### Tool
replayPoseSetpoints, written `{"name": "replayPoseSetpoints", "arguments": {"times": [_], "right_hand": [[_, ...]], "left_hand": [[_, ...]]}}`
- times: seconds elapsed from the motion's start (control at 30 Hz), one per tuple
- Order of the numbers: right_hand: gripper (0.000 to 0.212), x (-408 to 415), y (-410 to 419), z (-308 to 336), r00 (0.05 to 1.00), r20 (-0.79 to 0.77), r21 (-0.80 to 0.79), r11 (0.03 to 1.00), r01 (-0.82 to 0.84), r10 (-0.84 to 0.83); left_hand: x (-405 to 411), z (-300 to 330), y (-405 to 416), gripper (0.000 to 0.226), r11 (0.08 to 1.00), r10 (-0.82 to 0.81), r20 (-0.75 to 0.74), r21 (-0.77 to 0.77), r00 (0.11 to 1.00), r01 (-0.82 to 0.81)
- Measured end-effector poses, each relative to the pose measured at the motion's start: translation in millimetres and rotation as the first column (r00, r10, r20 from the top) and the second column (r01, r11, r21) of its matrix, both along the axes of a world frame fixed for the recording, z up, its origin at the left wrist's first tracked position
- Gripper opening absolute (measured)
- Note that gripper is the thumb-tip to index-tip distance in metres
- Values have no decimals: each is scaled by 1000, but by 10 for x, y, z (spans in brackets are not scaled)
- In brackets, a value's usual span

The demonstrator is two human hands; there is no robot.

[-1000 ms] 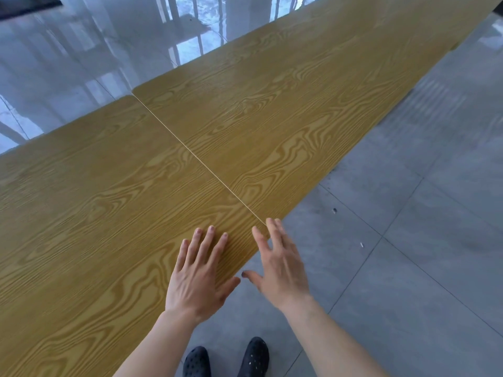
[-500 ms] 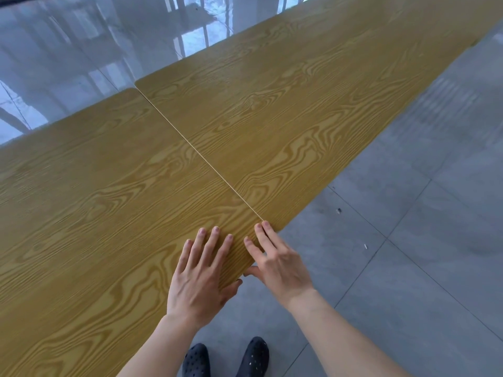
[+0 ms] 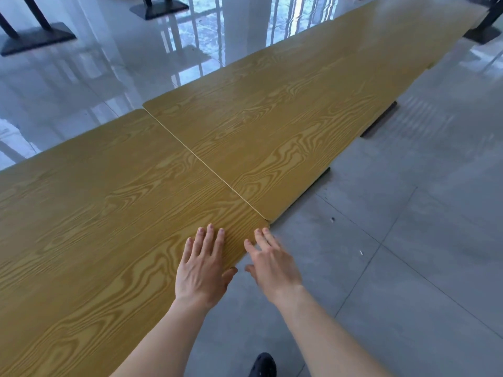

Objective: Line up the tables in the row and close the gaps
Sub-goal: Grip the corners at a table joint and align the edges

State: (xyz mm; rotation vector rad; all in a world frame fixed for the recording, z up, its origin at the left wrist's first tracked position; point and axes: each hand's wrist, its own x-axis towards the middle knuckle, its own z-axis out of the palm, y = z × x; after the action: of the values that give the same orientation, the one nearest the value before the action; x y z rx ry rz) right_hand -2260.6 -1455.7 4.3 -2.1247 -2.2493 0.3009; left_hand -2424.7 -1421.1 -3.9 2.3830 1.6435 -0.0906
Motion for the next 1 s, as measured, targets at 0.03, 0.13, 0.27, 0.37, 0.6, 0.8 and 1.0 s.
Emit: {"name": "replayPoseSetpoints", "arguments": {"times": [0.03, 0.13, 0.27, 0.37, 0.6, 0.8, 1.0], "right_hand": [[63, -25, 13, -47, 1000, 19, 16, 1000, 1, -2], [66, -65, 92, -179, 999, 30, 16, 999, 42, -42], [73, -11, 212, -305, 999, 50, 3, 1000, 15, -15], [68, 57, 219, -349, 996, 87, 22, 1000, -20, 18], [61, 90, 255, -395, 994, 103, 78, 996, -46, 38], [61, 66, 237, -439, 996, 91, 71, 997, -29, 22], [66, -4, 224, -340, 999, 44, 25, 1000, 12, -13]], "left_hand": [[-18, -15, 18, 92, 1000, -12, 5, -4, 1000, 12], [-75, -123, 57, 93, 997, -55, 40, 51, 998, 53], [-152, -244, 82, 94, 989, -91, 63, 119, 994, 83], [-164, -309, 89, 89, 984, -96, 65, 159, 993, 84], [-206, -360, 126, 87, 970, -134, 57, 211, 989, 120], [-200, -348, 123, 87, 973, -121, 43, 202, 992, 110], [-170, -352, 69, 90, 982, -87, 49, 169, 995, 78]]}}
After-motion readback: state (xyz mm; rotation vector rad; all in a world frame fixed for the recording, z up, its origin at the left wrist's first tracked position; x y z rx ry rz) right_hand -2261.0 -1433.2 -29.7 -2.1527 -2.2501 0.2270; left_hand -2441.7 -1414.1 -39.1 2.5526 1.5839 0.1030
